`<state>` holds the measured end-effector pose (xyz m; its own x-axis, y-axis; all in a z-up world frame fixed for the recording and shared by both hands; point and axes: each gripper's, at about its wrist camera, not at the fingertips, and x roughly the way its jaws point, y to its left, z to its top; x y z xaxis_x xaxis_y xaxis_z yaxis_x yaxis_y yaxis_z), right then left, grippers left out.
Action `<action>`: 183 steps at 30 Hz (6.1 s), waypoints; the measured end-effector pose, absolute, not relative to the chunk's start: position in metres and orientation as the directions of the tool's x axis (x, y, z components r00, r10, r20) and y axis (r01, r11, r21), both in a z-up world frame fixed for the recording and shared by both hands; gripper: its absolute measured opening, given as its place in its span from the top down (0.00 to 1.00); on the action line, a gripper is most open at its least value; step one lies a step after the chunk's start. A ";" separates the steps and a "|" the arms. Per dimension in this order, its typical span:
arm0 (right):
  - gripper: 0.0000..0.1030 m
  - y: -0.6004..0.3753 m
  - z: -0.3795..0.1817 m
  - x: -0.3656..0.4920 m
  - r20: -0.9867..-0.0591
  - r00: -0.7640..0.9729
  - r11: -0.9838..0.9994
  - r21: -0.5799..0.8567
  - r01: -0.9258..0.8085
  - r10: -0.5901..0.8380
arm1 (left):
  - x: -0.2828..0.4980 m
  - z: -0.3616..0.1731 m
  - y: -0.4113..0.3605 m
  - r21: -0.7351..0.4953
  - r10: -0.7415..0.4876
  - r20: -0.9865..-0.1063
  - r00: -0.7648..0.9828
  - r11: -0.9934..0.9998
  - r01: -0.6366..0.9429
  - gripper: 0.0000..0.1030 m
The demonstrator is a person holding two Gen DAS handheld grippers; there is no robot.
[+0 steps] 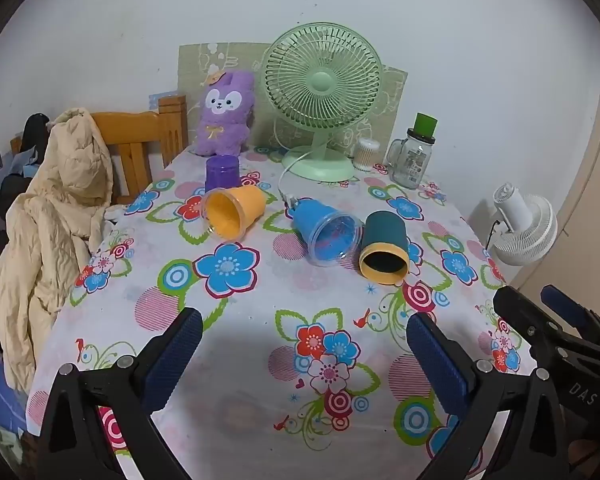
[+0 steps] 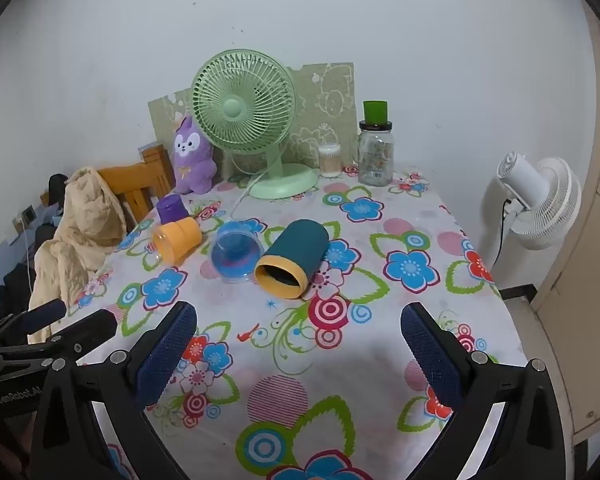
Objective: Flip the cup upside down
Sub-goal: 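Move the right gripper toward the teal cup lying on its side, then grasp the teal cup's body with the right gripper and lift it, then carry the teal cup toward the left gripper with the right gripper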
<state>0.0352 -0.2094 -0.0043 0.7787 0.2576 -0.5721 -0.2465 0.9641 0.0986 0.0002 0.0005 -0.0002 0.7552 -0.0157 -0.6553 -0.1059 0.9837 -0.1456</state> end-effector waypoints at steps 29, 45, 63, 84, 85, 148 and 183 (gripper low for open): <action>0.00 -0.204 -0.011 0.036 -0.608 0.755 0.964 0.072 -0.255 0.246 | -0.003 -0.006 0.005 -0.170 -0.029 -0.665 0.746 0.979 -0.113 0.00; 0.00 -0.205 -0.013 0.039 -0.616 0.748 0.964 0.073 -0.255 0.245 | 0.001 -0.009 0.008 -0.181 -0.033 -0.677 0.736 0.976 -0.122 0.00; 0.00 -0.195 -0.026 0.051 -0.667 0.698 0.959 0.094 -0.268 0.260 | 0.003 -0.023 0.017 -0.213 -0.048 -0.697 0.716 0.967 -0.143 0.00; 0.00 -0.168 -0.058 0.137 -0.752 0.641 0.968 -0.011 -0.249 0.156 | 0.058 -0.045 0.030 -0.232 -0.090 -0.740 0.667 0.965 -0.126 0.00; 0.00 -0.167 -0.058 0.144 -0.756 0.635 0.968 -0.007 -0.250 0.158 | 0.061 -0.045 0.031 -0.230 -0.090 -0.740 0.667 0.965 -0.125 0.00; 0.31 -0.134 -0.067 0.097 -0.793 0.465 0.875 0.170 -0.452 0.394 | 0.038 -0.038 0.056 -0.310 -0.113 -0.761 0.639 0.929 -0.204 0.00; 0.15 -0.161 -0.067 0.048 -0.802 0.472 0.885 0.145 -0.443 0.368 | 0.017 -0.022 0.010 -0.299 -0.132 -0.762 0.634 0.940 -0.163 0.00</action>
